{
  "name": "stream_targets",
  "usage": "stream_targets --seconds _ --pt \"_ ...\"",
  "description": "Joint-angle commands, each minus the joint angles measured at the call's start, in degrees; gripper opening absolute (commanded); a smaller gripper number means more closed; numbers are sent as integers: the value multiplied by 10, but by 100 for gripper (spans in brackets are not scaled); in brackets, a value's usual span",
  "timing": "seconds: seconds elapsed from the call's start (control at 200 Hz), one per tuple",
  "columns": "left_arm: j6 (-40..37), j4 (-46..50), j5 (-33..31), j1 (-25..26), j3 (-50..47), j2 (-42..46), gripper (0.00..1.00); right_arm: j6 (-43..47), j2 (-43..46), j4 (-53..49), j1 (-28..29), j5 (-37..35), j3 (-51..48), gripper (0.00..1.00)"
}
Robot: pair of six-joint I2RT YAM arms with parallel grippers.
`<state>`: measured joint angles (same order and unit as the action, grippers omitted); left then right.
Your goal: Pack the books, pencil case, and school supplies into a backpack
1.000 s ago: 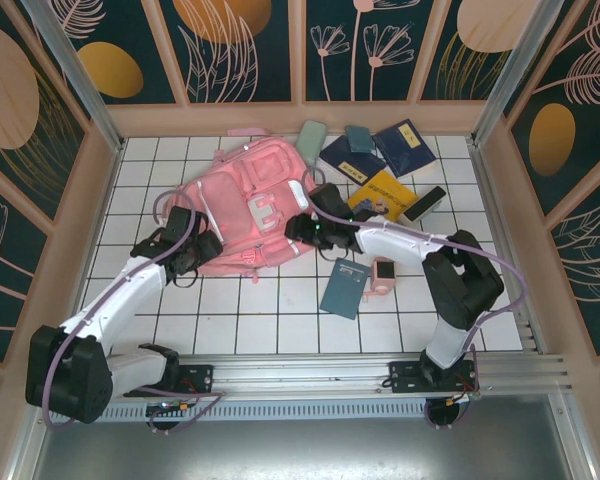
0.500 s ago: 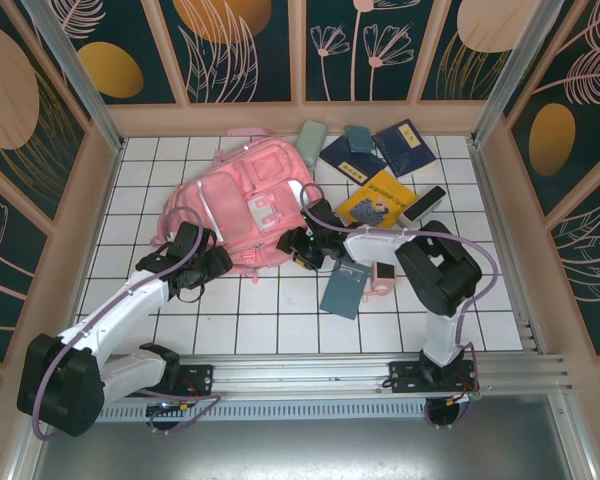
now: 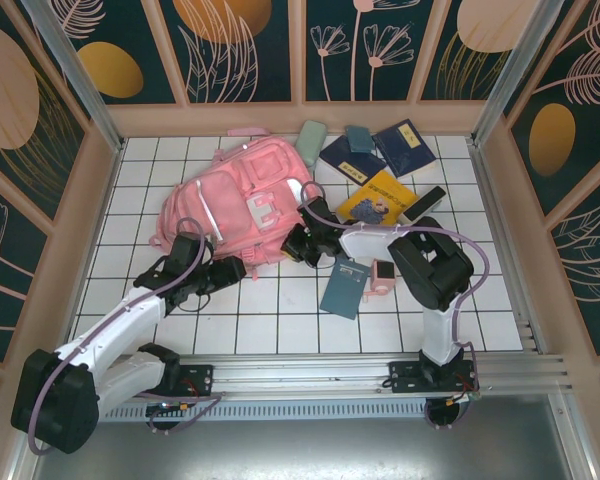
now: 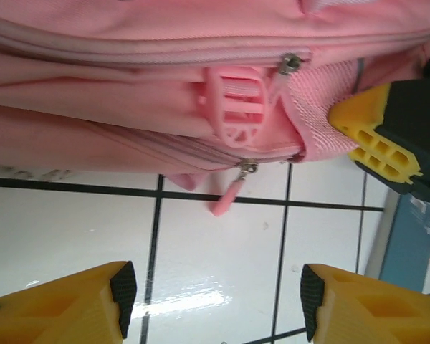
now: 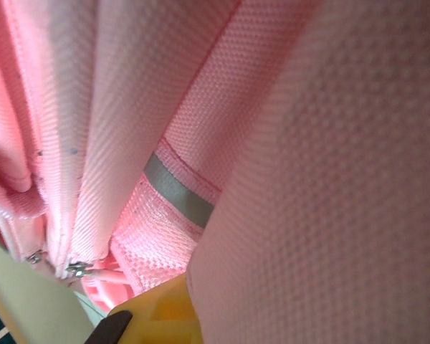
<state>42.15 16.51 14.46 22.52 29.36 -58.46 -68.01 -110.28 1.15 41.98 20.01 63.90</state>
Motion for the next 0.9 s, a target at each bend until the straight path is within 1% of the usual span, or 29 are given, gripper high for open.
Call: stream_targets --seconds 0.0,0.14,0.18,0.235,0.265,0.36,0.45,0.53,0.631,0.786,0.896 --pt "-18 -42 31 3 -3 15 64 -31 57 5 -7 4 26 0" --pt "-22 -56 40 3 -7 22 65 -49 84 7 -10 13 34 0" --pt "-17 -73 56 3 -12 28 65 -53 91 9 -10 16 37 0" --pt "-7 -119 95 3 -29 43 66 -57 99 8 -12 18 41 0" --pt "-3 -140 106 3 -37 51 66 -61 103 10 -13 21 42 0" --pt "0 -152 86 3 -45 69 67 -75 114 16 -19 32 46 0" --pt "11 -180 103 3 -61 76 67 -81 126 16 -23 33 52 0" --pt "35 -226 126 3 -81 80 67 -88 133 21 -30 39 55 0" --pt "54 -271 120 3 -104 88 68 -98 141 31 -36 44 56 0" --pt "72 -328 118 3 -116 50 71 -110 151 44 -41 50 57 0" --pt "106 -421 143 3 -130 18 74 -114 151 49 -42 58 64 0"
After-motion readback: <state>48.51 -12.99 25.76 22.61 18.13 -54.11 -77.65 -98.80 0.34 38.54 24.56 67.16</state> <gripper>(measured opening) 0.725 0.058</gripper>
